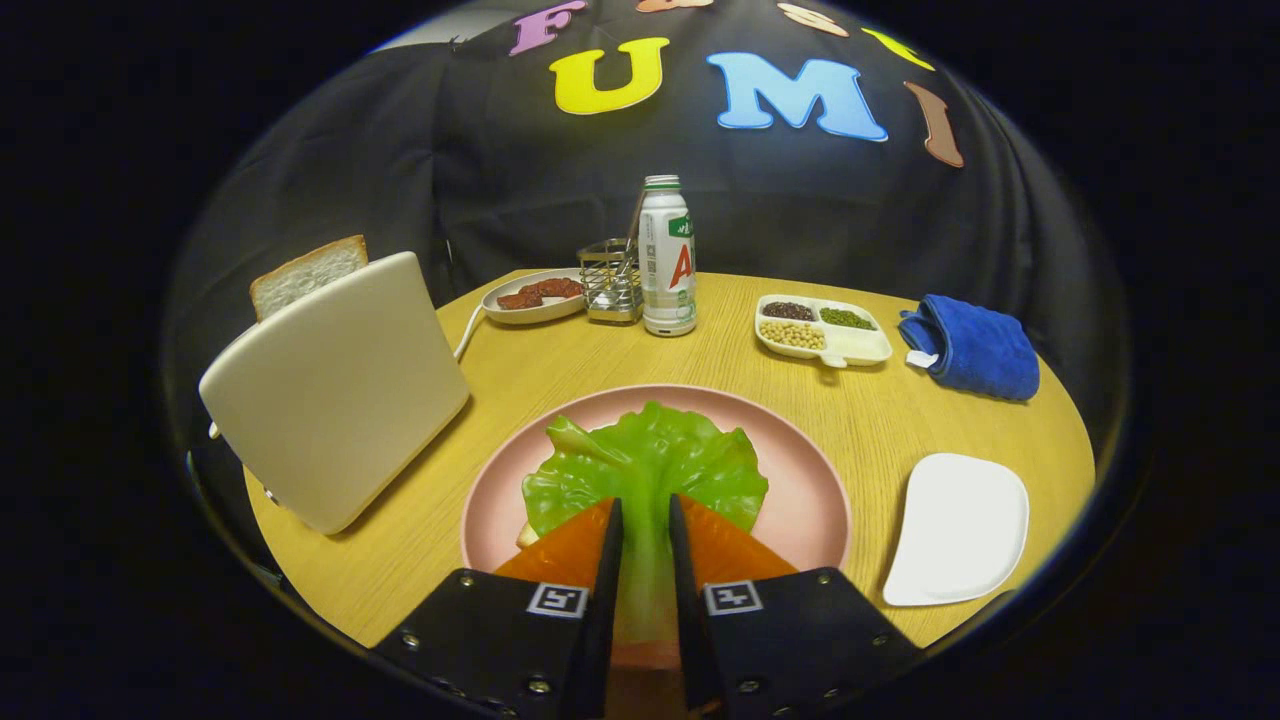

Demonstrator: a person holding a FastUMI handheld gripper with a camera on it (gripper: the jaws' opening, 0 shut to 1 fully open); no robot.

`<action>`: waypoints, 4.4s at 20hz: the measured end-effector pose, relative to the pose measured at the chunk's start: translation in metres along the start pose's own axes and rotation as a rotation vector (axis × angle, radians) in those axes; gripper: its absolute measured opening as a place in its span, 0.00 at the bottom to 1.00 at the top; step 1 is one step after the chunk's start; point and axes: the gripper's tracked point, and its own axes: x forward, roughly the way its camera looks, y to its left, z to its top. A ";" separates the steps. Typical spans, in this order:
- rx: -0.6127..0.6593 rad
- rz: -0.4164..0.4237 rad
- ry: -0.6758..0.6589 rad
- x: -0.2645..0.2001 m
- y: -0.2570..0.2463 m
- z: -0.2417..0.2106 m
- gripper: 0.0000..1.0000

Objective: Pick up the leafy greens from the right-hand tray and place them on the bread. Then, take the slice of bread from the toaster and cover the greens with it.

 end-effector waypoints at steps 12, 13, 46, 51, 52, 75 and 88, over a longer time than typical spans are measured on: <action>0.029 0.017 -0.044 -0.005 0.004 0.006 0.79; 0.036 0.021 -0.055 -0.009 0.006 0.010 0.79; -0.065 0.252 -0.310 -0.043 0.256 0.146 0.75; -0.082 0.201 -0.299 -0.035 0.244 0.146 0.48; -0.063 0.209 -0.306 -0.026 0.246 0.143 0.35; 0.134 0.231 -0.481 -0.118 0.139 0.199 0.06; 0.155 -0.144 -0.314 -0.077 -0.022 0.108 0.06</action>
